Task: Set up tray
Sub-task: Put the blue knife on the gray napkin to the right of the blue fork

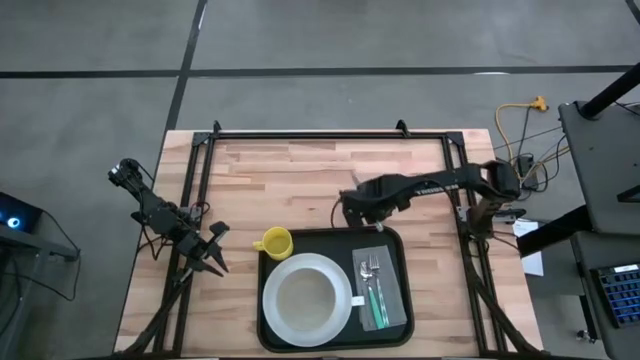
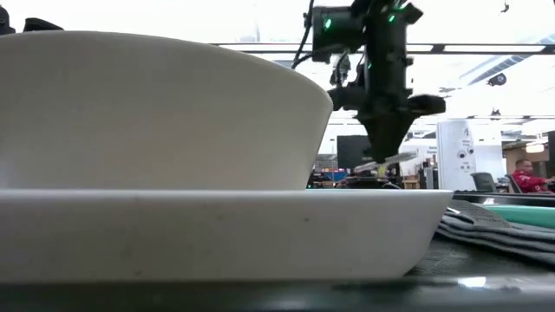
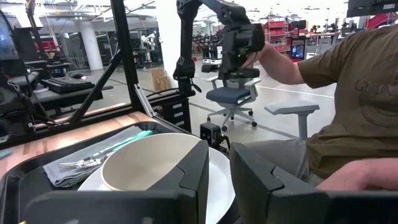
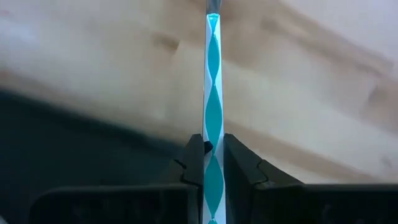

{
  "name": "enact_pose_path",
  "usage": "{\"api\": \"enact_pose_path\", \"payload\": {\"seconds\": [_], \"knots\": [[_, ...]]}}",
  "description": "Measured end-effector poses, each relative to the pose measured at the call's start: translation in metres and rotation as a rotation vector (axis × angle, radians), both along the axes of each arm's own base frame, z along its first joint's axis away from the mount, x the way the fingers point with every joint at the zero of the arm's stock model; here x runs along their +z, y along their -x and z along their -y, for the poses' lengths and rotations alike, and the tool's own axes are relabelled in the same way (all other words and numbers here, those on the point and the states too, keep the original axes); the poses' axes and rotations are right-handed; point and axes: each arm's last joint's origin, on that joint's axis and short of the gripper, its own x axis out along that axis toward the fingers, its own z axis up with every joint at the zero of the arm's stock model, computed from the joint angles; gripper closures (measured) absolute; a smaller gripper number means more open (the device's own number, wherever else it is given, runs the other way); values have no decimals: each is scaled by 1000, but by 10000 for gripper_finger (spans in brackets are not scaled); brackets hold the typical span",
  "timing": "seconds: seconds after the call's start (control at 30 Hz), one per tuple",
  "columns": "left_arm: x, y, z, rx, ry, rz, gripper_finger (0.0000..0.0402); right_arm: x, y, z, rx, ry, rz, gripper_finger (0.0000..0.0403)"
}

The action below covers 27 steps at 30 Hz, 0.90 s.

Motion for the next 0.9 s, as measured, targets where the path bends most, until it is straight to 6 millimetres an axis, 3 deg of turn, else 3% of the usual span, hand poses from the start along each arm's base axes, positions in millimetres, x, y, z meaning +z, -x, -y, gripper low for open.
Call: {"api": "enact_pose_path", "payload": {"seconds": [0.53,0.9], "knots": [[0,0,0,0,1,0,354,1,17,-105,-81,46,35,379],[0,0,0,0,1,0,354,-2,36,-159,-196,30,77,379]]}}
